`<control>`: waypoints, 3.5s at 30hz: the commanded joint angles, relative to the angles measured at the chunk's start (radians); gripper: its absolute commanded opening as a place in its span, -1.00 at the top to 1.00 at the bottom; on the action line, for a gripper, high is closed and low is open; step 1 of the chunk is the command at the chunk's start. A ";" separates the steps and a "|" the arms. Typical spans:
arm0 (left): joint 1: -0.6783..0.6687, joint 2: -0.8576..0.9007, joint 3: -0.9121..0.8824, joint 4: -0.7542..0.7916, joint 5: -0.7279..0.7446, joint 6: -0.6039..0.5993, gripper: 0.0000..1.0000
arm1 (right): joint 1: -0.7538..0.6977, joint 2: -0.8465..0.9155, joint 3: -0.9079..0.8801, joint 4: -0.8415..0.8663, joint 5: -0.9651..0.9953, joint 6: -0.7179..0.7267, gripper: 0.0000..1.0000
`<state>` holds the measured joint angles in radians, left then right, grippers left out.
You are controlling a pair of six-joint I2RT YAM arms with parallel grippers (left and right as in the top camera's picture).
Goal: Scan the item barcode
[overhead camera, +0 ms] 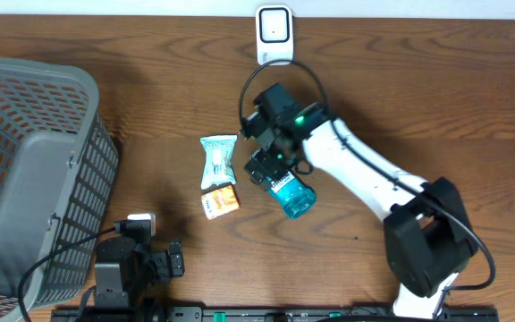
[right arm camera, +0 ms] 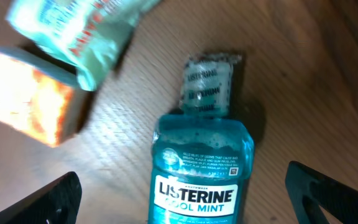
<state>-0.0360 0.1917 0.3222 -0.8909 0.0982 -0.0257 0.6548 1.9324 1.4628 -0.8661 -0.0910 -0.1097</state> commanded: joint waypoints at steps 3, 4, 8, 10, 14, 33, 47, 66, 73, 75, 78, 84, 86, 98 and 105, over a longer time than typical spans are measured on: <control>0.002 -0.003 0.007 -0.002 -0.003 -0.002 -0.96 | 0.121 0.091 -0.012 0.017 0.439 0.176 -0.99; 0.002 -0.003 0.007 -0.002 -0.003 -0.002 -0.96 | 0.126 0.098 -0.012 0.017 0.441 0.180 -0.99; 0.002 -0.003 0.007 -0.002 -0.003 -0.002 -0.96 | 0.152 0.132 -0.012 0.017 0.418 0.192 -0.89; 0.002 -0.003 0.007 -0.002 -0.003 -0.002 -0.96 | 0.152 0.150 -0.012 0.010 0.419 0.209 -0.62; 0.002 -0.003 0.007 -0.002 -0.003 -0.002 -0.96 | 0.146 0.218 -0.012 -0.012 0.418 0.239 -0.41; 0.002 -0.003 0.007 -0.002 -0.003 -0.002 -0.96 | -0.116 0.228 0.158 -0.172 -0.058 -0.007 -0.05; 0.002 -0.003 0.007 -0.002 -0.003 -0.002 -0.96 | -0.173 0.228 0.160 -0.148 0.140 0.076 0.09; 0.002 -0.003 0.007 -0.002 -0.003 -0.002 -0.96 | -0.177 0.257 0.159 -0.115 0.062 0.048 0.08; 0.002 -0.003 0.007 -0.002 -0.003 -0.002 -0.96 | -0.205 0.301 0.159 -0.130 0.085 0.114 0.43; 0.002 -0.003 0.007 -0.002 -0.003 -0.002 -0.96 | -0.219 0.301 0.159 -0.152 0.084 0.113 0.37; 0.002 -0.003 0.007 -0.002 -0.003 -0.002 -0.96 | -0.231 0.301 0.159 -0.207 0.076 0.053 0.14; 0.002 -0.003 0.007 -0.002 -0.003 -0.002 -0.96 | -0.232 0.307 0.159 -0.190 0.028 0.041 0.79; 0.002 -0.003 0.007 -0.002 -0.003 -0.002 -0.96 | -0.232 0.306 0.164 -0.193 -0.013 0.021 0.98; 0.002 -0.003 0.007 -0.002 -0.003 -0.002 -0.96 | -0.264 0.304 0.509 -0.661 -0.613 -0.579 0.97; 0.002 -0.003 0.007 -0.002 -0.003 -0.002 -0.95 | -0.261 0.305 0.497 -0.542 -0.517 -0.594 0.97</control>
<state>-0.0360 0.1917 0.3222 -0.8909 0.0982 -0.0257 0.3950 2.2539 1.9636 -1.4757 -0.6373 -0.6991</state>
